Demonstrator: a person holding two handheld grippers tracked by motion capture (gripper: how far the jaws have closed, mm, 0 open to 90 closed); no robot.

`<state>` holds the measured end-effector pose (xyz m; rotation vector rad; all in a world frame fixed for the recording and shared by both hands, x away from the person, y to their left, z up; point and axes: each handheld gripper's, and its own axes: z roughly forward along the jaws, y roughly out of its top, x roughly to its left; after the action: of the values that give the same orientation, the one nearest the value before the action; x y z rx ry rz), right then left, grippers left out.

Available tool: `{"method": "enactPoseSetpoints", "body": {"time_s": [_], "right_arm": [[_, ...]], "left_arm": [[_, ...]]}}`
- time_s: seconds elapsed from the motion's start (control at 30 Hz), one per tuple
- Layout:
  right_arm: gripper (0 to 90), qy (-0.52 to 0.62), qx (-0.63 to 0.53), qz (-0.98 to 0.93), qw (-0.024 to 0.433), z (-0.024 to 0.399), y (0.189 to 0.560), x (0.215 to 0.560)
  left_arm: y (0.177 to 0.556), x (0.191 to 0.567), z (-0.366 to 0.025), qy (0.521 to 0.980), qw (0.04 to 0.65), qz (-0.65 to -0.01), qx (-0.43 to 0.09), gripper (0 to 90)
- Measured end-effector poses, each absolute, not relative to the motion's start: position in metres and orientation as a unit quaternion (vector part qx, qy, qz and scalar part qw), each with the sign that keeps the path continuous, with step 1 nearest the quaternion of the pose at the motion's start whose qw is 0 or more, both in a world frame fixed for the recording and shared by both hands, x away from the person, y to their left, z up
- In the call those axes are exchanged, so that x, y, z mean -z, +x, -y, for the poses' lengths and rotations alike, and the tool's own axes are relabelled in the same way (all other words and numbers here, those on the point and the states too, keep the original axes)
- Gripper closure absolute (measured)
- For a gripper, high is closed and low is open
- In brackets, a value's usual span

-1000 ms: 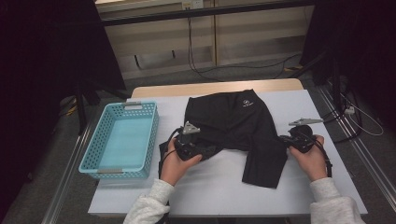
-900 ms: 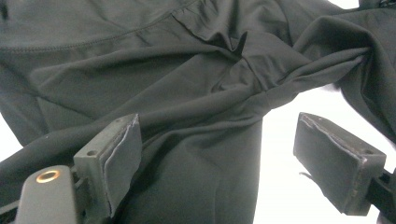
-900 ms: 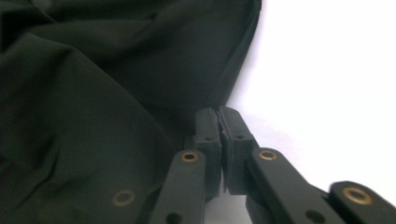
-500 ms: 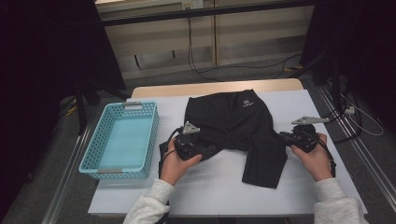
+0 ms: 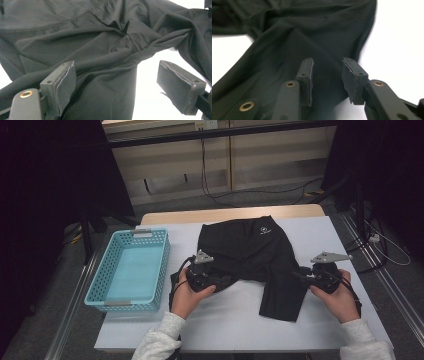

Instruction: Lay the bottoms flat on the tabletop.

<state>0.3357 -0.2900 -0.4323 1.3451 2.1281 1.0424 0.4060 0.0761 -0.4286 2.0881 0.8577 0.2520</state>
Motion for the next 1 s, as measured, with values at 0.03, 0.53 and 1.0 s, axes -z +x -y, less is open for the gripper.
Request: {"method": "enactPoseSetpoints", "body": {"time_s": [0.03,0.53,1.0], "right_arm": [[60.7,0.479,-0.372,-0.768,0.206,0.288,0.332,0.433],[53.9,0.423,-0.337,-0.825,0.163,0.267,0.306,0.455],[89.6,0.425,-0.373,-0.811,0.151,0.265,0.319,0.438]], "left_arm": [[0.406,0.429,-0.076,0.833,0.422,-0.343,-0.101,16.4],[0.404,0.426,-0.071,0.838,0.424,-0.328,-0.102,16.2],[0.405,0.428,-0.071,0.841,0.419,-0.327,-0.103,16.0]]}}
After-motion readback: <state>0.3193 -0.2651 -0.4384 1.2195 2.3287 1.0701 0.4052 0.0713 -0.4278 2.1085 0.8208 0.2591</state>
